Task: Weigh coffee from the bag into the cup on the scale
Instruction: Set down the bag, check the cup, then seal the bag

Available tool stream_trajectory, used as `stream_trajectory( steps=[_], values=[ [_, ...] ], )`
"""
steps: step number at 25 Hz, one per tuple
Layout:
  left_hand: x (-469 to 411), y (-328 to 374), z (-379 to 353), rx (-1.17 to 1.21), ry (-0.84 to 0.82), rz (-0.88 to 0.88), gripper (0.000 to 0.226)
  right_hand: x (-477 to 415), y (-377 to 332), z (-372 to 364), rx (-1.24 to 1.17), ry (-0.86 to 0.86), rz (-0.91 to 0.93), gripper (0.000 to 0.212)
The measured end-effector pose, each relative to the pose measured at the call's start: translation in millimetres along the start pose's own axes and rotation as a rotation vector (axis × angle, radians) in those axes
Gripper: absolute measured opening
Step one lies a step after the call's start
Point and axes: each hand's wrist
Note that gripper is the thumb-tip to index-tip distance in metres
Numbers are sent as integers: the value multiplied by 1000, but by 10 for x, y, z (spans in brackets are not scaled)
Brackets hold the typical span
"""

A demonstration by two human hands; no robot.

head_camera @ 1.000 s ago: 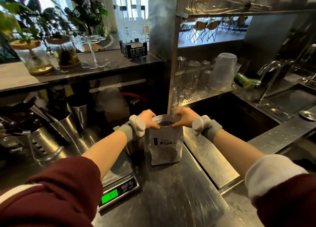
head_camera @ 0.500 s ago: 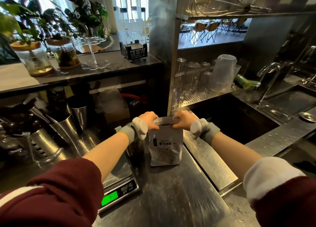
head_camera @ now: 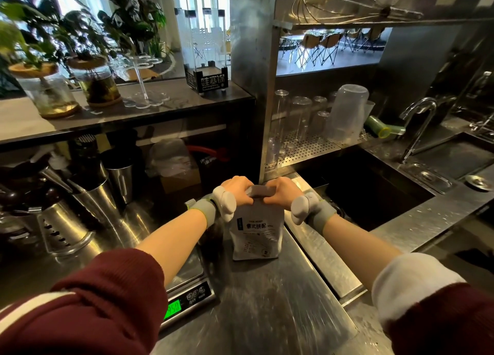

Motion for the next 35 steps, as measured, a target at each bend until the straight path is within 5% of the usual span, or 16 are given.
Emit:
stream_trajectory(
  steps=[1, 5, 14, 18, 26, 35],
  values=[
    [1, -9, 2, 2, -5, -5, 18, 0, 4, -4, -11, -5, 13, 6],
    [-15, -14, -1, -5, -4, 9, 11, -33, -14, 5, -44, -43, 14, 7],
    [-8, -22, 4, -52, 51, -37, 18, -13, -61, -21, -106, 11, 26, 42],
    [-3, 14, 150, -99, 64, -37, 18, -43, -61, 230, -27, -35, 54, 11],
    [-71, 44, 898, -108, 143, -80, 23, -310, -404, 609, 107, 313, 88, 19],
    [106, -246, 1591, -193, 367, -43, 30, -718, -1052, 777, 32, 414, 255, 19]
  ],
)
Point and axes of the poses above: each hand's wrist, its own x-axis away from the middle knuckle, its own z-axis out of the back of the hand, y = z × x, and after that the axes turned 2 degrees about y, right-handed
